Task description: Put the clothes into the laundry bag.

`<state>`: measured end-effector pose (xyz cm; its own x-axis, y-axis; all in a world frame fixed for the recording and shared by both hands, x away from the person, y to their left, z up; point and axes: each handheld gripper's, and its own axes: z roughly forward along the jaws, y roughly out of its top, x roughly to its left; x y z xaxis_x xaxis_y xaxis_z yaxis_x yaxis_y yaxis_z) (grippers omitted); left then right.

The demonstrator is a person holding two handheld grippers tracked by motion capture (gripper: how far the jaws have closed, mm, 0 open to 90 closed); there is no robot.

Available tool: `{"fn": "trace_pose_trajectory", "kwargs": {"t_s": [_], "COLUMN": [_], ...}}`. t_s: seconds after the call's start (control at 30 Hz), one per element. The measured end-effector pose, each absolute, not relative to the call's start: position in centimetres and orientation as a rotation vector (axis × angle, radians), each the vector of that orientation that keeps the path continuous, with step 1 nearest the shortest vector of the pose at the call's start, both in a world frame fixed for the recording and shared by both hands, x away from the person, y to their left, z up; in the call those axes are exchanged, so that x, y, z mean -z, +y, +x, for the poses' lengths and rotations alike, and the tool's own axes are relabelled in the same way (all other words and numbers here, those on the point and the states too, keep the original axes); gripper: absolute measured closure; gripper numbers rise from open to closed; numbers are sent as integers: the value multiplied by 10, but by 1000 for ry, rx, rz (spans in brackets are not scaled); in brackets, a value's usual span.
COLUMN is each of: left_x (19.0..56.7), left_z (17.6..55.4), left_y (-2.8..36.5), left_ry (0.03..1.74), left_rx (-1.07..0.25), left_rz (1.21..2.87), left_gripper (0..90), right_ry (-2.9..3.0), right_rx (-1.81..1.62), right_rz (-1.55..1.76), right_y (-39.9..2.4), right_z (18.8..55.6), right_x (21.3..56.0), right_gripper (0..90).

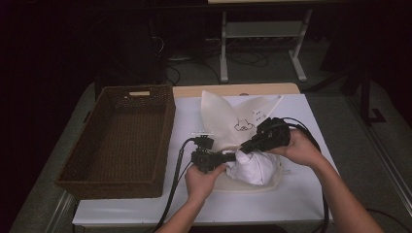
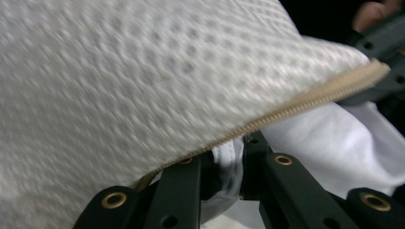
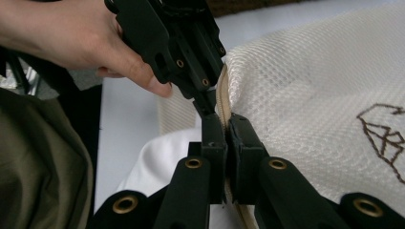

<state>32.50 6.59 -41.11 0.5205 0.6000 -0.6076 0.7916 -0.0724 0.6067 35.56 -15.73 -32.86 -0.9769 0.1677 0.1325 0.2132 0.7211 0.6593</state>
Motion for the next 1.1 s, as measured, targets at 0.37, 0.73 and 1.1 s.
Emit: {"fn": "trace_pose_trajectory", "kwargs": {"t_s": [0.37,0.73,1.1], "left_x": [395,399,420], "left_z": [306,282,312], "left_y": [84,96,67], "left_ry": [1124,1114,1175], "left_rx": [244,251,310], "left_rz": [1884,1971,1865], "left_gripper": [550,496,797], "right_ry": [-2850,-2853,-2857], "right_rx": [1086,1084,1082], "right_rz": [-359,-368,-365], "right_y": [-163,-162,-160], "right_z": [360,361,362], "right_x": [338,339,340], "right_gripper": [849,848,849]}}
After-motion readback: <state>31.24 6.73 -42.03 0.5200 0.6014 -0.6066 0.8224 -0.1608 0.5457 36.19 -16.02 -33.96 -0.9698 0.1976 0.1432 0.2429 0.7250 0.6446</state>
